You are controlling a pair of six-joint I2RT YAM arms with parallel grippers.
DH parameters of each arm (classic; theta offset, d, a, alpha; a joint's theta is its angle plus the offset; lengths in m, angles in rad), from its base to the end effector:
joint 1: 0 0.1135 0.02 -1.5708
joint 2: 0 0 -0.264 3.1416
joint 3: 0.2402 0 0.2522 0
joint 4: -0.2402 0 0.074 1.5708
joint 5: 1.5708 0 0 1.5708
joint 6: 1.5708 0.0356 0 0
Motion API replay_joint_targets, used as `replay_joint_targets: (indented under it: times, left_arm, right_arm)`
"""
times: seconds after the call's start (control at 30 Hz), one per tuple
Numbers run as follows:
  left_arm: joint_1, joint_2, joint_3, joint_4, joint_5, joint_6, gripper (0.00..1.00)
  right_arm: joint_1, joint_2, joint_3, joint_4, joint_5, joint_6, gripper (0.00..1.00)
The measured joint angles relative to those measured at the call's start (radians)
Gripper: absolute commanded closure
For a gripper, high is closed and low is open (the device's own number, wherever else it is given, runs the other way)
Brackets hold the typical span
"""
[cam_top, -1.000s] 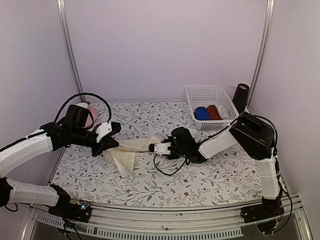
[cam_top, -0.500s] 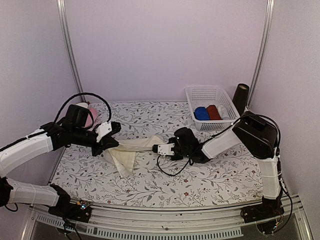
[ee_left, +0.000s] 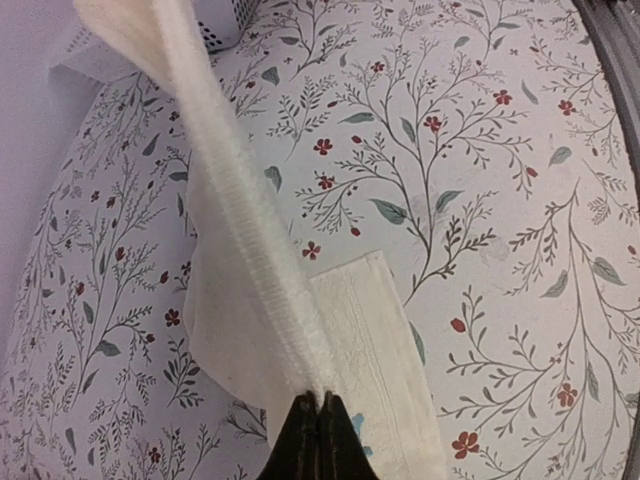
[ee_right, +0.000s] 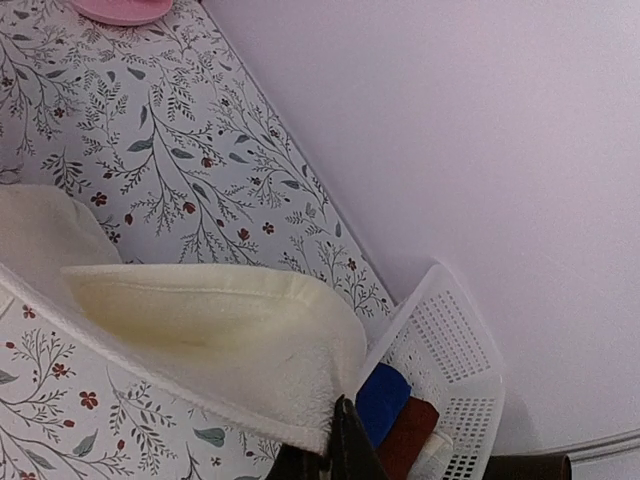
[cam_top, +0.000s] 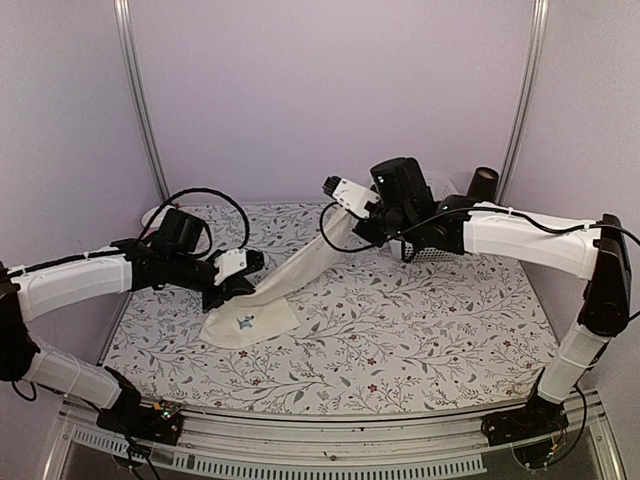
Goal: Roll the towels
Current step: Flatten out the towel at the center of the board.
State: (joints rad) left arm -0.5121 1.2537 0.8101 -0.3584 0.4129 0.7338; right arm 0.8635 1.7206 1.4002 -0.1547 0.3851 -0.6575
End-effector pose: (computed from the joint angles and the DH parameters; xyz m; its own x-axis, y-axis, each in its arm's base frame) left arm 0.2186 -0.1393 0.2368 -0.0018 0.7047 -0.7095 0.9335 0.2556 0.2514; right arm 0.2739 0.2999 0.3054 0.0626 -0.7984 -0.5988 -0.5674 0.4651 -0.6795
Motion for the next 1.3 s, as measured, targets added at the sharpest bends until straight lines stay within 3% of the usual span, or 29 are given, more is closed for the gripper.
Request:
replay_joint_targets:
  times: [0.1, 0.17, 0.33, 0.47, 0.83, 1.03, 1.3]
  left_arm:
    - [-0.061, 0.102, 0.047, 0.024, 0.003, 0.011, 0.96]
    - [-0.110, 0.163, 0.079, 0.038, 0.001, 0.016, 0.88]
    - [-0.204, 0.261, 0.135, 0.045, -0.020, 0.022, 0.36]
    - [-0.211, 0.253, 0.130, 0.049, -0.063, 0.015, 0.04]
    - [-0.097, -0.101, -0.145, 0.055, -0.114, 0.014, 0.03]
    - [0.079, -0.183, -0.237, 0.025, -0.079, 0.014, 0.03]
    - [0.241, -0.156, -0.224, -0.010, 0.061, 0.042, 0.23]
  right_arm:
    - [0.002, -0.029, 0.053, -0.143, 0.066, 0.147, 0.98]
    - [0.004, -0.034, 0.048, -0.245, 0.109, 0.251, 0.98]
    - [0.004, -0.047, -0.053, -0.397, 0.160, 0.435, 0.98]
    - [0.004, -0.057, -0.104, -0.444, 0.183, 0.510, 0.98]
    - [0.000, -0.057, -0.118, -0.440, 0.209, 0.568, 0.98]
    - [-0.001, -0.036, -0.118, -0.430, 0.212, 0.568, 0.98]
    - [-0.001, -0.035, -0.118, -0.425, 0.213, 0.568, 0.98]
